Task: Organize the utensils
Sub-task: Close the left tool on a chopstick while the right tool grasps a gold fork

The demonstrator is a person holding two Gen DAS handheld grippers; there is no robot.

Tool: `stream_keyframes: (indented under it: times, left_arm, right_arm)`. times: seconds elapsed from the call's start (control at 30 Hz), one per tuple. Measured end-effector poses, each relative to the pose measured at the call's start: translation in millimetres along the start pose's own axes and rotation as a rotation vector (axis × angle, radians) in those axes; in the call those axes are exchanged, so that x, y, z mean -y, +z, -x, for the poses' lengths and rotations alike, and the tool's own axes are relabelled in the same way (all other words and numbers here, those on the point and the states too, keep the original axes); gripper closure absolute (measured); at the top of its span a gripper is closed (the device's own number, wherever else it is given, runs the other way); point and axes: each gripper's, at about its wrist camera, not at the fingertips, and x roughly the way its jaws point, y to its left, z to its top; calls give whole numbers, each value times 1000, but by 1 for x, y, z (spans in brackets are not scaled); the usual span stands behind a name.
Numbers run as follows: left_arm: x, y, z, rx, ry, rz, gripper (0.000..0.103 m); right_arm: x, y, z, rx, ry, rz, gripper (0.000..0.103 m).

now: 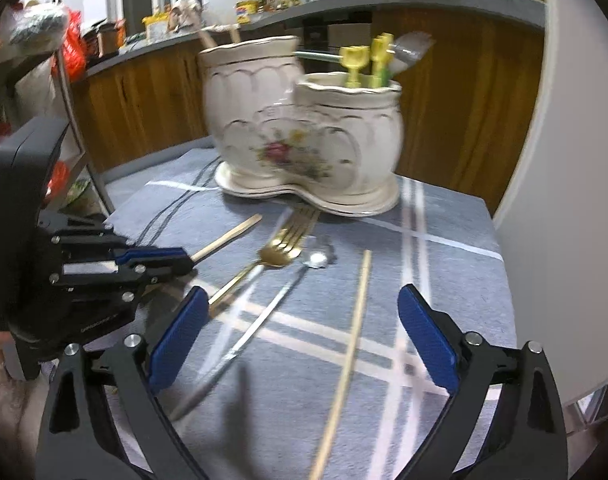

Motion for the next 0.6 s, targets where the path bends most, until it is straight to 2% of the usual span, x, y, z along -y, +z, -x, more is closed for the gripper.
stream_keyframes:
  times: [0.13, 0.2, 0.3, 0.4, 0.6]
  left_arm:
    - [-13, -3, 7, 12, -6, 26, 96]
    - [-17, -6, 9, 16, -10, 35, 96]
    - [-20, -10, 13, 22, -20, 40, 96]
    - [-24, -14, 19, 34, -36, 45, 96]
    - [-25, -17, 23, 49, -56, 47, 96]
  right_arm:
    - [-14, 6, -11, -69, 55, -22, 34]
    - [-20, 10, -17, -101, 81, -42, 49]
    - [-28, 14, -29, -161, 95, -74, 61]
    - [-33, 16, -43, -224, 84, -96, 68]
    - [-48, 19, -56, -271, 5, -64, 68]
